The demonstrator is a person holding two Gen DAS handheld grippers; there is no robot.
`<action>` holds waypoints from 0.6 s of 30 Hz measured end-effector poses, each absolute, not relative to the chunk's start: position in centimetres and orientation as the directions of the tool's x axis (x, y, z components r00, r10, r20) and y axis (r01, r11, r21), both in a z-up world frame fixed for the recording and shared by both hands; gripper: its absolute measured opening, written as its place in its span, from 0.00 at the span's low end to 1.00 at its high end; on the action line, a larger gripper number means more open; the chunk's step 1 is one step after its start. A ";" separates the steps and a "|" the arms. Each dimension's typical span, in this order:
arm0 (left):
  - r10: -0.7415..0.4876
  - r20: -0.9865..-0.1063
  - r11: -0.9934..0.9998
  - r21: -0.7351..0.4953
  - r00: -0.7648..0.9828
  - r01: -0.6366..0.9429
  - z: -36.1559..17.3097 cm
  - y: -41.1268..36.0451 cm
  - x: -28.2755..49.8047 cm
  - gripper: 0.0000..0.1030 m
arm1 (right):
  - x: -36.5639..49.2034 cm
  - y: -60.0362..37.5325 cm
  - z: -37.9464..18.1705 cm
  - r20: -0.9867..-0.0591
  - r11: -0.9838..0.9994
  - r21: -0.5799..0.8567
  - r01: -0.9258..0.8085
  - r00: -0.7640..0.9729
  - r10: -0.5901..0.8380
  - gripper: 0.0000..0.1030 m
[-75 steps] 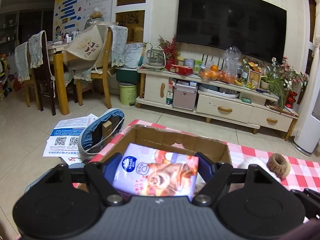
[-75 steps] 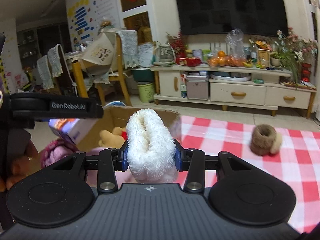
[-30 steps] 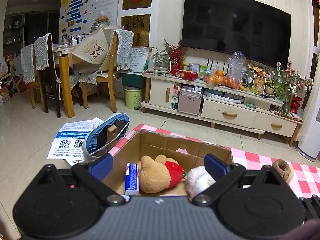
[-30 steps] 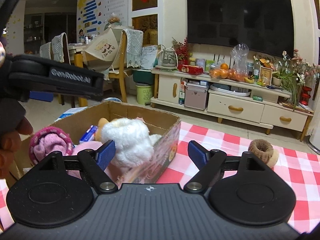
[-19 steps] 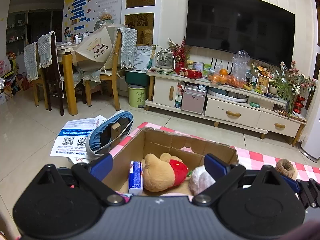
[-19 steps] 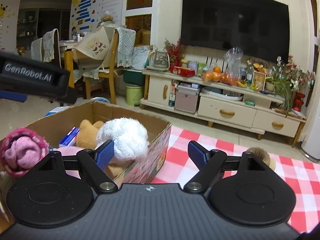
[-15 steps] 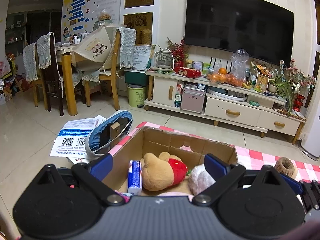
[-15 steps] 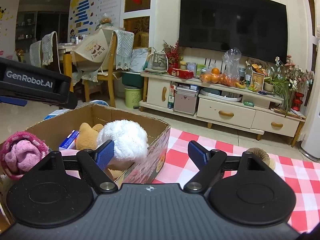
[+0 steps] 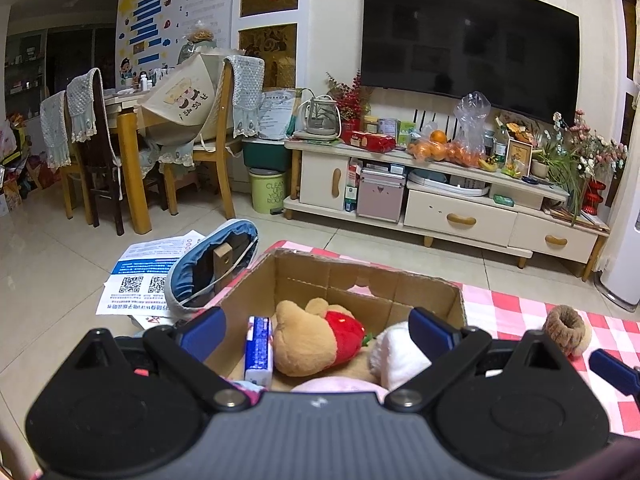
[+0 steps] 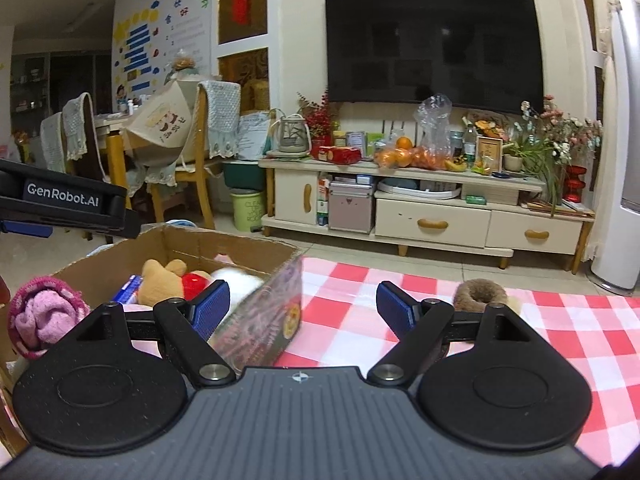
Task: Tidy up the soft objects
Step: 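Move both tools from the box back to the table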
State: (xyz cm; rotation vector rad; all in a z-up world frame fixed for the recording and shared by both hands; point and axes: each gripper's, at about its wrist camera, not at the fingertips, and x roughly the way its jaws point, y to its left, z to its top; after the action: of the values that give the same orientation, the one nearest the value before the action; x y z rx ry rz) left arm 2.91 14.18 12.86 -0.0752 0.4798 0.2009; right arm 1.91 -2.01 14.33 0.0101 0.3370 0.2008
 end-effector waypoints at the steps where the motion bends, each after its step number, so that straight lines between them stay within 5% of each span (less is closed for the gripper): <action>1: 0.173 -0.466 0.978 -0.023 0.868 -0.207 12.8 14.1 2.9 0.95 | 1.7 -2.2 14.2 -0.327 0.982 0.043 -0.186 0.926 0.189 0.98; 18: 0.135 -0.461 0.990 0.027 0.877 -0.138 12.5 10.4 2.4 0.95 | -0.8 -4.2 13.2 -0.347 0.996 0.075 -0.051 0.935 0.074 0.99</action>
State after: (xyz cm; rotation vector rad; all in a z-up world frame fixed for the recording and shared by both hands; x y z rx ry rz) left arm 2.40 10.43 12.50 -0.0064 0.4802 0.1423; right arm -0.84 -4.21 13.19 0.0653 0.3568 0.0641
